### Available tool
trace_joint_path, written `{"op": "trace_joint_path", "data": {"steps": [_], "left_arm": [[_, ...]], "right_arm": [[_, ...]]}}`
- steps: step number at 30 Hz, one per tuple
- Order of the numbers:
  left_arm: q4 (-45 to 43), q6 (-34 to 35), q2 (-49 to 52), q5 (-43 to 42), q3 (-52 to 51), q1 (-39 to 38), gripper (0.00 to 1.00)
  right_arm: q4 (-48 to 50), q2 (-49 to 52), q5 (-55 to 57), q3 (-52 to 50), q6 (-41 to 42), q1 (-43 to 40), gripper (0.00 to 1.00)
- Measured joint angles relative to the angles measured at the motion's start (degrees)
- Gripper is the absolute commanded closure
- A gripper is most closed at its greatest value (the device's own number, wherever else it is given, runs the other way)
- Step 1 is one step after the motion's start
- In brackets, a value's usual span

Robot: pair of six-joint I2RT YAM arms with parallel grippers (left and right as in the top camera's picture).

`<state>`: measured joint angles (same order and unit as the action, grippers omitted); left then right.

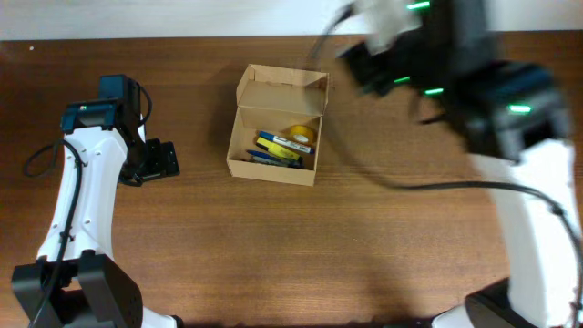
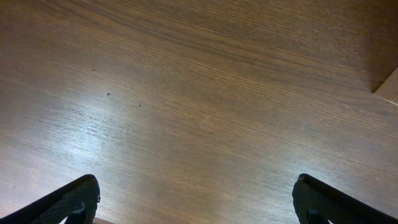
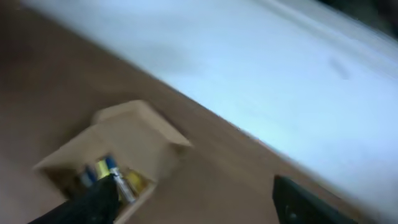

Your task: Pack container

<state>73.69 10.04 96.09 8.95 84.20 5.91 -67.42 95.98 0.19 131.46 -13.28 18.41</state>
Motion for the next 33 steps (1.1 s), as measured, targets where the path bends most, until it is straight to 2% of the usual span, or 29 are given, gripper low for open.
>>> {"op": "trace_joint_path", "data": {"steps": [6, 9, 10, 12, 15, 16, 18, 24, 33], "left_arm": [[-6.78, 0.02, 0.0, -2.19, 0.0, 0.0, 0.0], [-8.13, 0.02, 0.0, -5.86, -0.02, 0.0, 0.0], [-8.87, 0.02, 0.0, -6.97, 0.0, 0.0, 0.07], [-10.45, 0.15, 0.0, -9.51, -0.02, 0.0, 0.38], [-13.88, 0.07, 0.0, -13.73, -0.04, 0.0, 0.7], [-15.43, 0.15, 0.0, -15.26, -0.04, 0.0, 0.8], [-17.75, 0.15, 0.0, -17.33, -0.04, -0.07, 0.98], [-18.58, 0.87, 1.18, -20.94, -0.04, -0.09, 0.98], [-20.31, 1.57, 15.39, -27.08, -0.07, -5.7, 0.99]], "right_arm": [[-9.99, 1.18, -6.86, -0.74, 14.38, -20.61, 0.23], [-12.04, 3.48, -12.66, -3.39, 17.42, -28.33, 0.36], [-12.09, 4.22, -14.25, -4.61, 17.94, -29.99, 0.4], [-11.47, 6.01, -17.62, -8.0, 19.39, -32.74, 0.46], [-10.23, 8.85, -20.68, -13.86, 20.46, -34.27, 0.59], [-9.62, 9.77, -21.33, -15.89, 20.81, -34.29, 0.68], [-8.55, 11.74, -22.45, -19.76, 21.07, -33.99, 0.96], [-6.8, 17.62, -26.18, -27.71, 21.77, -32.0, 0.96], [-3.5, 18.64, -30.03, -28.72, 20.09, -28.3, 0.96]]}}
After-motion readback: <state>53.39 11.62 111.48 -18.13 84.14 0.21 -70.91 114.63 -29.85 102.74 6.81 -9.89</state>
